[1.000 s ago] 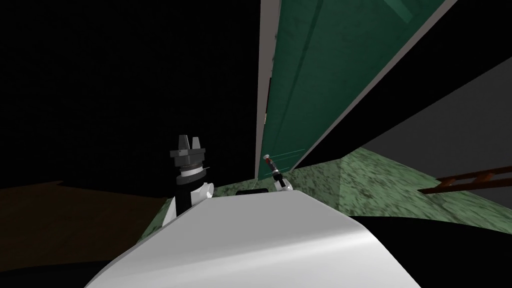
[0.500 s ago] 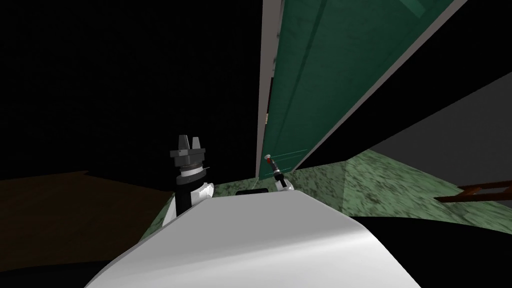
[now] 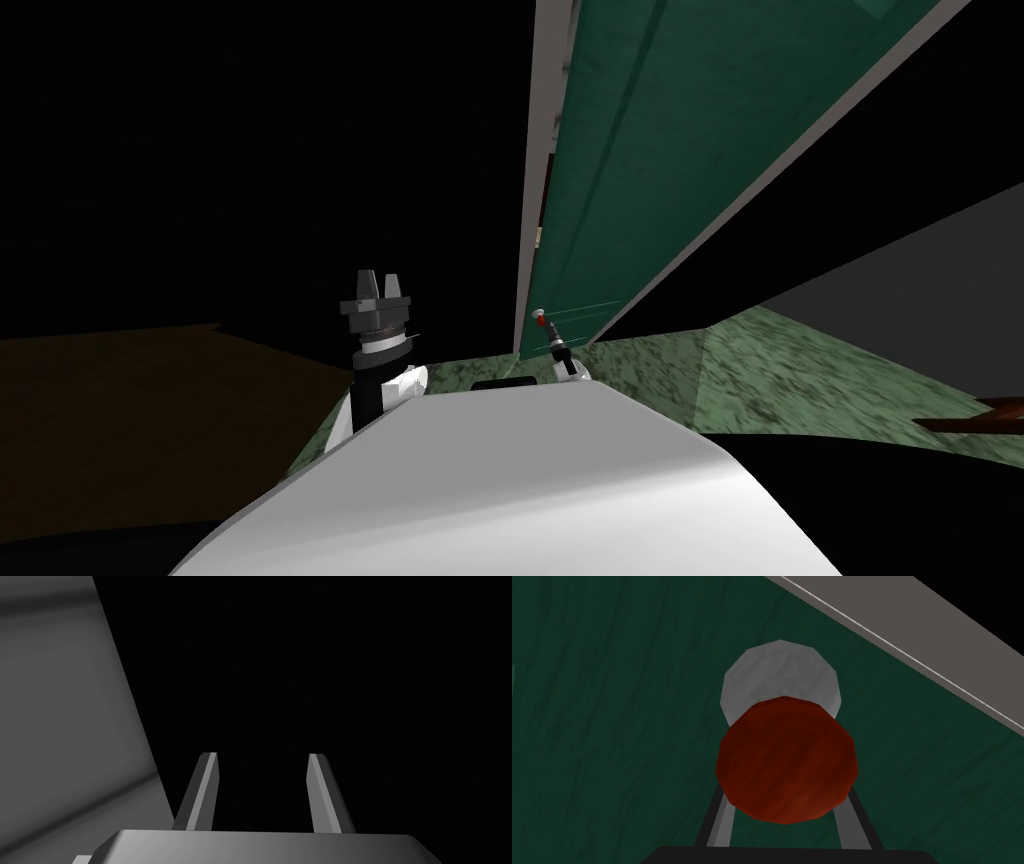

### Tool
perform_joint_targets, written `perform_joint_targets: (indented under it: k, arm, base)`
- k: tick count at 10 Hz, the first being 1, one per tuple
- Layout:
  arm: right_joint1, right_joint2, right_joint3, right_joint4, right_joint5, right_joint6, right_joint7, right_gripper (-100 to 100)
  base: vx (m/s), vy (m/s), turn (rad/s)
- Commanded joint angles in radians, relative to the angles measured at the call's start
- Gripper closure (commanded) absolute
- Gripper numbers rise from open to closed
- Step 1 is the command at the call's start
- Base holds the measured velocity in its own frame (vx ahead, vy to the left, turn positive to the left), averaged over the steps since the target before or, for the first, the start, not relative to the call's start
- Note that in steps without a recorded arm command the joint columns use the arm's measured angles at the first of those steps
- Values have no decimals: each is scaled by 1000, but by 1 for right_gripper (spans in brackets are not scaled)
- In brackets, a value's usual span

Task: Pull the door open

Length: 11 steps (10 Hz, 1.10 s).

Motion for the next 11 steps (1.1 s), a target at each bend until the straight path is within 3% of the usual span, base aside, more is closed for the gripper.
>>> perform_joint_targets:
  k: [1, 2, 5, 11]
  arm:
    - [3, 19, 26, 12, -31, -2, -50, 100]
    - [3, 19, 26, 12, -31, -2, -66, 100]
    - [8, 7, 33, 9, -85, 0, -142, 100]
    - [8, 7, 33, 9, -85, 0, -149, 100]
  base:
    - [-62, -21, 176]
    - [-45, -25, 57]
    - [-36, -3, 107]
    - [-12, -1, 4]
